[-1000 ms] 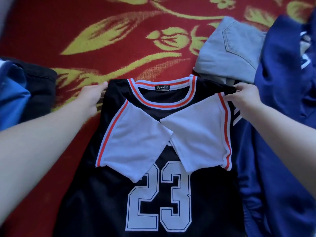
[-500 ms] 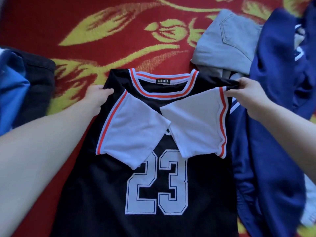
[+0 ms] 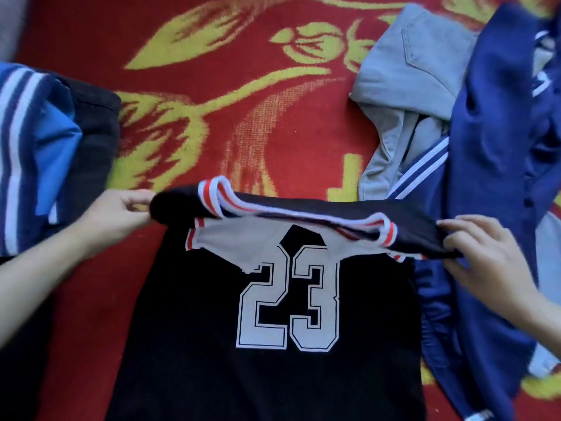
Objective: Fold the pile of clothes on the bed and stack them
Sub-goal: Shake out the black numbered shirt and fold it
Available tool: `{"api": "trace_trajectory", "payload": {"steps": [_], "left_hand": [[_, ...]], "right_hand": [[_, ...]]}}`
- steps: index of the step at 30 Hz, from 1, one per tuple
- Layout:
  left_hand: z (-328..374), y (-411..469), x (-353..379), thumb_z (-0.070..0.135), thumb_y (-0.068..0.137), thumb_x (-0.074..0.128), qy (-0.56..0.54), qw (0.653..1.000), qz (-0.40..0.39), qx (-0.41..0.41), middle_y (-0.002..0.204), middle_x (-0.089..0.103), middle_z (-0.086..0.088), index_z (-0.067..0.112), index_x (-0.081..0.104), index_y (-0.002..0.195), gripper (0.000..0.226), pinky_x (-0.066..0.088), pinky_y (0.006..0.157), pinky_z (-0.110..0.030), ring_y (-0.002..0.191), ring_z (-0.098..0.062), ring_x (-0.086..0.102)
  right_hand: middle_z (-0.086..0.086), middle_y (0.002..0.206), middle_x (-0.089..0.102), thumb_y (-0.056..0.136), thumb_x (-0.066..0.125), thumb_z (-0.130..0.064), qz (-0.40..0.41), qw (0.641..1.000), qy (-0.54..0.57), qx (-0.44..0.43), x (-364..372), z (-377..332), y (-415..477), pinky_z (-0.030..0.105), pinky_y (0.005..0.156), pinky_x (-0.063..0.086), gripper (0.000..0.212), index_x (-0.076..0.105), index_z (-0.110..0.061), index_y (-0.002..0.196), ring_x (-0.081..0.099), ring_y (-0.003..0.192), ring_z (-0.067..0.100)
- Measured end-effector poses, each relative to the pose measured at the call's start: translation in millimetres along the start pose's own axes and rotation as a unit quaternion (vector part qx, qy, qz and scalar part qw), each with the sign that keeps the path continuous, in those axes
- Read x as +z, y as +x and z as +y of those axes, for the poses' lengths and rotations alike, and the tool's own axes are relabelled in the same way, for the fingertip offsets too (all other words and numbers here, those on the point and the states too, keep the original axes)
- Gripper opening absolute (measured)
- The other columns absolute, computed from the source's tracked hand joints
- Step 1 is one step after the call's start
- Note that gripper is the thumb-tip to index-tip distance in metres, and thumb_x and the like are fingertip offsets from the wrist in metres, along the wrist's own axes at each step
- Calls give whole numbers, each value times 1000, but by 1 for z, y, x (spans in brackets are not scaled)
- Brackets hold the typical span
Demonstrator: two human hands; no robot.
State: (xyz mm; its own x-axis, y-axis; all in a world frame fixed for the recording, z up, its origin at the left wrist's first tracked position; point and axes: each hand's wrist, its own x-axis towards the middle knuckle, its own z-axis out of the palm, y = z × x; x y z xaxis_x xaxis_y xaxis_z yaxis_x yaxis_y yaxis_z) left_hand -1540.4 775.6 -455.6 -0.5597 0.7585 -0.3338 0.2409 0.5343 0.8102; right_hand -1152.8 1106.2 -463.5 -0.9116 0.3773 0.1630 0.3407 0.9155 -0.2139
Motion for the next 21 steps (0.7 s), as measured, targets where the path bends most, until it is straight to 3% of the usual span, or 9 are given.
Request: {"api": "trace_trajectory", "payload": {"steps": [1, 3, 6, 10, 13, 15, 17, 19, 21], "left_hand": [[-10, -10, 2, 23, 74, 60, 138, 987, -50, 69, 79, 68, 22, 44, 69, 75, 22, 48, 68, -18, 72, -2, 62], [-31, -23, 14, 28, 69, 42, 419, 887, -118, 156, 89, 70, 6, 31, 70, 73, 28, 48, 64, -34, 78, -26, 67], [-48, -40, 40, 19, 68, 35, 577, 781, -109, 214, 92, 67, -19, 14, 71, 73, 37, 47, 65, -38, 85, -33, 62], [-38, -37, 63, 18, 76, 39, 556, 800, 13, 227, 79, 62, -12, 9, 65, 69, 28, 36, 63, -38, 70, -30, 59], [-17, -13, 67, 24, 78, 46, 487, 862, 113, 90, 101, 61, -18, 5, 66, 102, 37, 43, 73, -47, 91, -37, 58], [-2, 5, 64, 25, 84, 56, 425, 902, 55, -56, 142, 38, -15, 15, 41, 139, 58, 31, 99, -51, 129, -34, 35], [6, 24, 58, 24, 84, 61, 417, 896, -63, -136, 156, 13, -4, 26, 13, 149, 81, 17, 110, -45, 143, -24, 10], [6, 36, 58, 23, 84, 60, 431, 879, -128, -159, 151, 26, -6, 28, 9, 149, 82, 17, 110, -45, 141, -22, 16], [6, 44, 58, 23, 84, 59, 452, 867, -130, -166, 132, 48, -6, 27, 33, 141, 64, 25, 104, -43, 129, -25, 36]], "right_hand": [[18, 104, 67, 71, 43, -14, -25, 997, -58, -33, 7, 0, -15, 40, 75, 38, 11, 49, -14, 80, 49, 102, 31], [26, 116, 61, 69, 39, -9, -91, 984, -144, -54, 24, -4, -38, 45, 80, 36, 18, 56, -11, 77, 45, 113, 37], [32, 126, 51, 67, 35, -5, -149, 974, -170, -3, 38, -28, -52, 51, 88, 33, 29, 64, -4, 73, 38, 120, 44], [28, 131, 45, 67, 38, -6, -91, 985, -141, 42, 42, -56, -28, 49, 91, 32, 26, 62, -4, 76, 37, 122, 43], [24, 130, 51, 68, 46, -10, -69, 984, -146, 81, 45, -51, 14, 47, 90, 34, 32, 62, -3, 94, 40, 123, 38], [19, 139, 45, 73, 52, -9, -121, 973, -144, 134, 42, -44, 43, 48, 97, 33, 49, 54, -5, 122, 36, 130, 34], [10, 145, 37, 81, 58, -14, -274, 940, -97, 180, 36, -35, 66, 47, 106, 24, 68, 30, -14, 143, 28, 135, 27], [7, 137, 43, 81, 61, -18, -384, 895, -75, 215, 31, -32, 77, 44, 104, 25, 74, 23, -19, 144, 35, 128, 27], [6, 124, 51, 80, 63, -22, -404, 885, -108, 203, 27, -37, 81, 40, 96, 29, 55, 41, -20, 130, 42, 117, 28]]}}
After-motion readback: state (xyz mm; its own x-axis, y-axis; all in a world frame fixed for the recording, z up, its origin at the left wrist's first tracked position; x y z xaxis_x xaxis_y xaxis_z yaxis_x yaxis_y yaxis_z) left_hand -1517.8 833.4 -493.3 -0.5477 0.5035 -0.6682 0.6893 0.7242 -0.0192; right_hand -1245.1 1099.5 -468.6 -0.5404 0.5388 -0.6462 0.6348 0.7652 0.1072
